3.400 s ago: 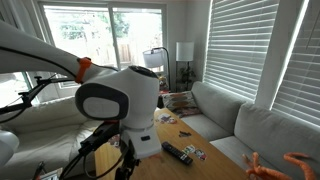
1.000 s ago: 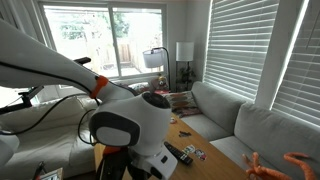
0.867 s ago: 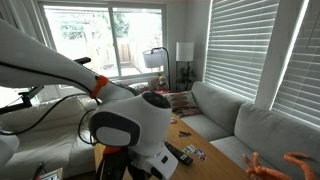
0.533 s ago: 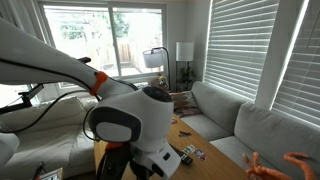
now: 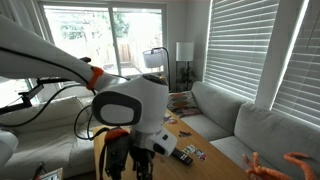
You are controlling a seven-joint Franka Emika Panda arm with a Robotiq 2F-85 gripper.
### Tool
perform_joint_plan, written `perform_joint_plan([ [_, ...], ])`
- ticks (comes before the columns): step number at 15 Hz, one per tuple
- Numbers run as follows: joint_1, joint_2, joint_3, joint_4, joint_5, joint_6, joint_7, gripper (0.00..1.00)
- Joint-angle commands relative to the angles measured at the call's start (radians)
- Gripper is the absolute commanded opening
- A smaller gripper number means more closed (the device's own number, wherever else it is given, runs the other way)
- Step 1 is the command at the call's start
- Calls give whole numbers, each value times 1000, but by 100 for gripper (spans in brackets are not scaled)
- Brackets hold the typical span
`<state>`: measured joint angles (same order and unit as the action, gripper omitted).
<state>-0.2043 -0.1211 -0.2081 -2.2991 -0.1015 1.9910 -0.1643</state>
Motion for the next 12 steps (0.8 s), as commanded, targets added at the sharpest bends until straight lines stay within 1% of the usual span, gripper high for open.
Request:
perform_joint_plan([
  [1, 24, 22, 20, 21, -60, -74, -73, 100],
  [5, 41, 57, 32, 26, -97, -119, -152, 100],
  [10, 40, 91, 32, 29, -164, -109, -224, 100],
  [11, 40, 96, 32, 30, -170, -111, -236, 91],
  [12, 40, 101, 33, 31, -175, -112, -248, 77],
])
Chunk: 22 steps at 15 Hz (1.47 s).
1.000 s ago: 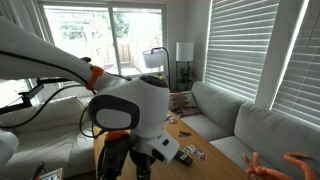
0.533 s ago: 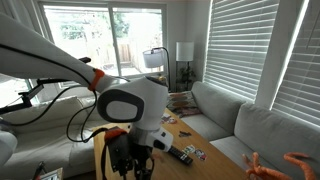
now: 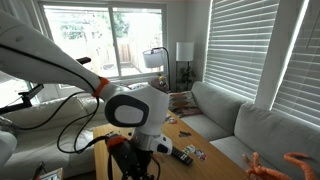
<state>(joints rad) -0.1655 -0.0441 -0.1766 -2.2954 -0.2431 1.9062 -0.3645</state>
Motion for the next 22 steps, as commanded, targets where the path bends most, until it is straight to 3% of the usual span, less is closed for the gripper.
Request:
perform_joint_plan([
  [1, 1, 27, 2, 29, -36, -28, -57, 68],
  [9, -5, 36, -2, 46, -17, -25, -44, 11],
  [15, -29, 19, -28, 85, 74, -33, 58, 11],
  [22, -39, -92, -29, 65, 100, 65, 355, 11],
])
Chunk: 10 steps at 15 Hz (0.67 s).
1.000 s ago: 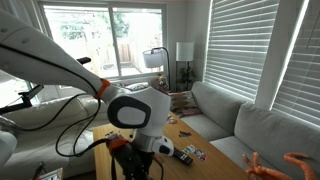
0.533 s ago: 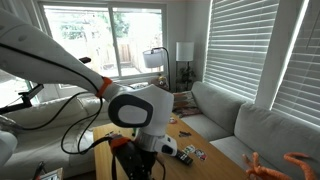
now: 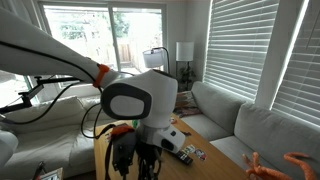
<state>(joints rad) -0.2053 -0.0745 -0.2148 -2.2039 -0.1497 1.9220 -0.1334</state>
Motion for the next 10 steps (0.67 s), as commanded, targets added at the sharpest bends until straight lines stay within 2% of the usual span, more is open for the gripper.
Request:
perform_joint_plan([
  [1, 3, -74, 16, -34, -4, 85, 172, 11],
  [6, 5, -95, 50, -78, -10, 297, 414, 11],
  [7, 3, -64, 39, -34, -5, 226, 325, 36],
  [10, 5, -64, 49, -49, -5, 274, 384, 36],
])
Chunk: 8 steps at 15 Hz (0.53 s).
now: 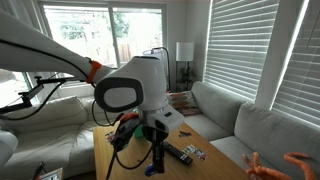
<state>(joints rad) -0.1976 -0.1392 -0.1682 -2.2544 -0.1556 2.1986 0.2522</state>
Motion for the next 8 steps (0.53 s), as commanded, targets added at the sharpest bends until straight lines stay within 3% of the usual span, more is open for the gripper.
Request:
perform_joint_plan([
  [1, -3, 0, 2, 2, 1, -2, 1, 36],
  [2, -3, 0, 2, 2, 1, -2, 2, 36],
  [3, -3, 0, 2, 2, 1, -2, 3, 11],
  [8, -13, 14, 27, -48, -228, 210, 147, 11],
])
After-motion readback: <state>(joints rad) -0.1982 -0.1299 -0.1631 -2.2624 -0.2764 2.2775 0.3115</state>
